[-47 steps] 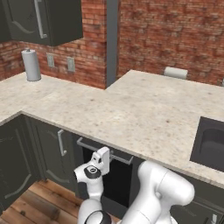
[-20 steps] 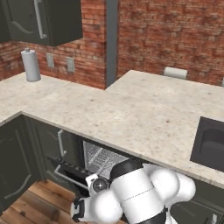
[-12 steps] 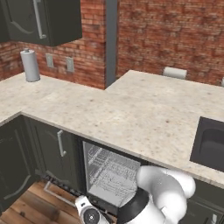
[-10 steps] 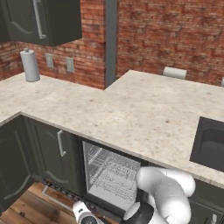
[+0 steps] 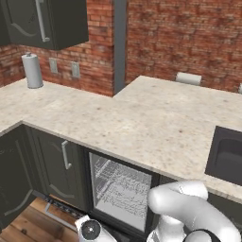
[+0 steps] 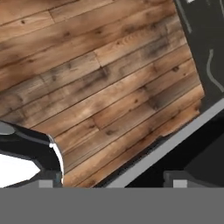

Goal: Open the dishwasher door and pull out the top rack.

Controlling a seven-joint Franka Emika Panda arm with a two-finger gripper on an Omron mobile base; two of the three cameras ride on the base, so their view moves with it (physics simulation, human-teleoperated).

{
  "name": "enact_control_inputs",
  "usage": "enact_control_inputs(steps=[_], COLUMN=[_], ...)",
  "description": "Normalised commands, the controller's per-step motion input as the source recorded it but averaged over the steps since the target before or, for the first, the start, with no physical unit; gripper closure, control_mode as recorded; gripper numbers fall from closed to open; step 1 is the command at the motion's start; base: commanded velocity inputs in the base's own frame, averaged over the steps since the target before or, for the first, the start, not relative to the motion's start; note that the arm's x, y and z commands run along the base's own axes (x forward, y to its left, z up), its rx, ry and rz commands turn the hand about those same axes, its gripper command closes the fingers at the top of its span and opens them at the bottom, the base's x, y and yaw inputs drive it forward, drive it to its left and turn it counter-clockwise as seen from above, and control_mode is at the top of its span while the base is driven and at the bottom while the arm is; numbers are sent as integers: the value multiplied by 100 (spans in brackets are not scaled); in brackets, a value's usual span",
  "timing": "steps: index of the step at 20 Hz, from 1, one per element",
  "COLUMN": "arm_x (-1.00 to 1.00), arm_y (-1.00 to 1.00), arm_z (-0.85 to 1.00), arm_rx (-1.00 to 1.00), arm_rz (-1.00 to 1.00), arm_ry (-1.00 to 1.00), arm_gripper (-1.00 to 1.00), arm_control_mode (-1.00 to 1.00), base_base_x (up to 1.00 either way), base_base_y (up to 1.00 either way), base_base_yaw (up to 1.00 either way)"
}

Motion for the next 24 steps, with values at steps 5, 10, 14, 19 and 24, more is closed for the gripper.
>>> enact_control_inputs(steps=[5,10,14,19,24], arm_x=[-59,-75,-80,-31,0], arm_y=[0,0,-1,-22,-46], arm_z=[100,100,100,100,100], arm_rx=[0,0,0,0,0], arm_rz=[0,-1,0,0,1], arm_ry=[29,24,17,13,17], arm_gripper=[-100,-100,-100,-100,-100], arm_control_mode=[-100,-100,-100,-100,-100], base_base_x=[0,0,0,0,0], base_base_y=[0,0,0,0,0], base_base_yaw=[0,0,0,0,0])
